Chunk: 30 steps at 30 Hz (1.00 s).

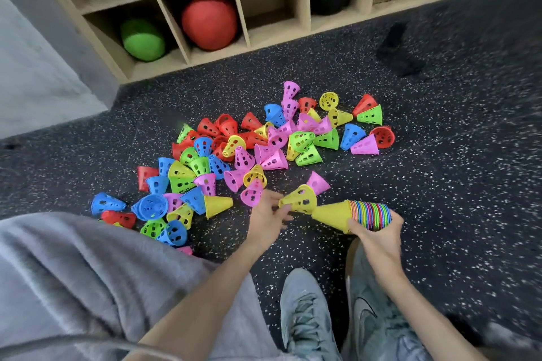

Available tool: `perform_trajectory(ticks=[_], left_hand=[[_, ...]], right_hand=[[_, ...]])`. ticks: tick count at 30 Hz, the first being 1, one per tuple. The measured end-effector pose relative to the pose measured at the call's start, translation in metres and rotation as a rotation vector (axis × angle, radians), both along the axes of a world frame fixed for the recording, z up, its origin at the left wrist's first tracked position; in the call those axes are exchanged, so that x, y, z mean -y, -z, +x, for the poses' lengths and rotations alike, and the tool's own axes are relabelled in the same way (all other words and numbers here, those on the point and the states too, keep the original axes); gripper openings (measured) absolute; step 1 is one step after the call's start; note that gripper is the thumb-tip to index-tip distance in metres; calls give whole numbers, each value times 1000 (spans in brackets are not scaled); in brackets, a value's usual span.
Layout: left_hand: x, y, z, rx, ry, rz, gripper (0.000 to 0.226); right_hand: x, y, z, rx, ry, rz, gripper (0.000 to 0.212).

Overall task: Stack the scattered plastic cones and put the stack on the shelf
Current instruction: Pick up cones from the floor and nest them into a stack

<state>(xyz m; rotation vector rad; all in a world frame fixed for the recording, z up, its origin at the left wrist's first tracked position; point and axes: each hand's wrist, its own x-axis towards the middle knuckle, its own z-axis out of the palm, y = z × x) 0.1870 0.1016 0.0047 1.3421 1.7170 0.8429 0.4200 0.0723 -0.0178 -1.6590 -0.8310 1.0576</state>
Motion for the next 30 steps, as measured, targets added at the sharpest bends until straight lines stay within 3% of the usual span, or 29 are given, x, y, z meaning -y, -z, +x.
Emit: perform_trajectory(ticks=[12, 19, 24, 30], left_hand=[[31, -9, -5, 109, -193, 46, 17], [44, -8, 15, 165, 40, -17, 11], [47, -8, 15, 123, 13, -1, 11], [53, -5, 13, 89, 65, 7, 12]], right_hand=[[7, -26, -8, -40, -2, 104, 69], [6, -27, -13, -18, -186, 113, 71], [9, -22, -16, -60, -312, 137, 64], [3, -22, -13, 40, -358, 130, 84]])
